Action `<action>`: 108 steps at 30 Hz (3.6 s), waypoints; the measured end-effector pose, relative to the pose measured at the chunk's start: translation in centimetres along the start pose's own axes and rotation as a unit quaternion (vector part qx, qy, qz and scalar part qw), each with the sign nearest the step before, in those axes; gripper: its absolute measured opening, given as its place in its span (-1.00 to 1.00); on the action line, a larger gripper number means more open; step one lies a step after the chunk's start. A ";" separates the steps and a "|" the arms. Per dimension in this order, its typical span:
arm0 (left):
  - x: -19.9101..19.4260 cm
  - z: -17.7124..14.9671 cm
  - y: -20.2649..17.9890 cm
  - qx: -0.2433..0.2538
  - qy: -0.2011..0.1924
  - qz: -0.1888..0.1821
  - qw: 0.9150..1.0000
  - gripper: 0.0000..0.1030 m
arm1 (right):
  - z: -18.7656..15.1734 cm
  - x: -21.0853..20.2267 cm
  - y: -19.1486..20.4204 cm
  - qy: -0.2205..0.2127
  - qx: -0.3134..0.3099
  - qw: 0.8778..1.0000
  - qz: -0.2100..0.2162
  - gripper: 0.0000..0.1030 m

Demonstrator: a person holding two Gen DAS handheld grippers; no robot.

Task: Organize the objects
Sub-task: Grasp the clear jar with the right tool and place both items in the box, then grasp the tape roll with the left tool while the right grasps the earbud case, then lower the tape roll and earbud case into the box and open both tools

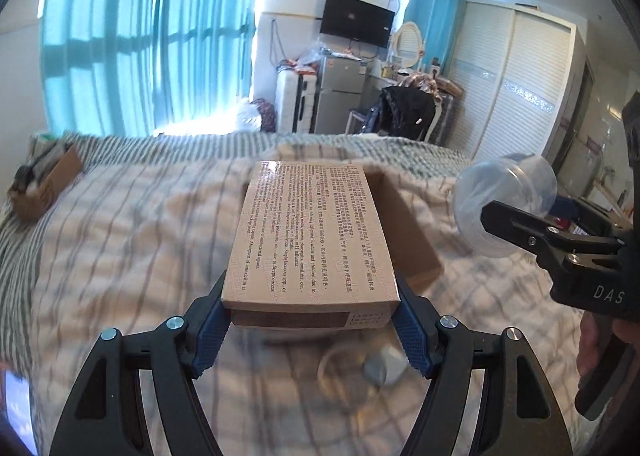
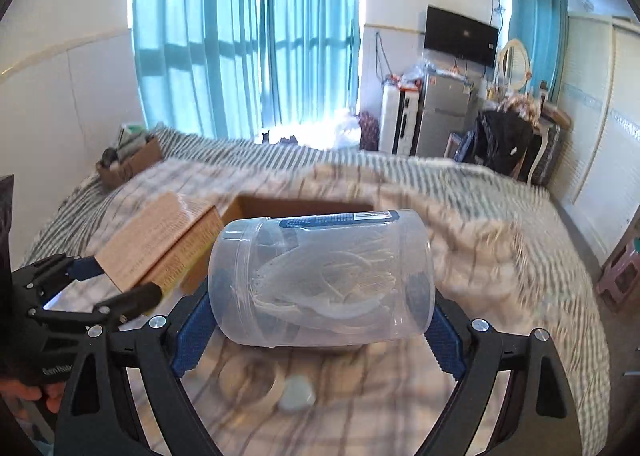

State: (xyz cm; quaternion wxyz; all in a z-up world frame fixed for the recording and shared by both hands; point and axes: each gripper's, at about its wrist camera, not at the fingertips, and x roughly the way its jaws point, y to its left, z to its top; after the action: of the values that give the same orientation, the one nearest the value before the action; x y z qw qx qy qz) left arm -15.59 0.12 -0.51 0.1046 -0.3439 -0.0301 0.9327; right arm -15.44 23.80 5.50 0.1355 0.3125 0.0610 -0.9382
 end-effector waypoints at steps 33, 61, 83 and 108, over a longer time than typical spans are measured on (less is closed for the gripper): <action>9.1 0.9 0.6 -0.010 0.042 0.018 0.999 0.98 | 3.7 8.9 -3.8 0.014 0.014 1.000 0.023 0.77; 9.6 -13.1 -2.8 -0.002 0.144 -0.002 0.990 1.00 | -12.0 9.9 -6.0 0.127 0.044 0.990 -0.028 0.77; 6.8 -11.5 1.6 -0.004 0.118 0.118 0.986 0.56 | -11.9 10.9 0.2 0.161 -0.042 0.986 0.025 0.77; 3.1 -12.0 0.7 -0.018 0.087 0.058 0.994 0.56 | -12.7 6.1 3.3 0.150 -0.066 0.986 0.031 -0.02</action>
State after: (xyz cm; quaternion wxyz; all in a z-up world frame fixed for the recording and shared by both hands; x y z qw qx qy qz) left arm -10.26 -0.06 -11.68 0.0464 -0.4269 -0.0175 0.9029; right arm -11.86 21.85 -8.42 0.1738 0.4418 0.1327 -0.8701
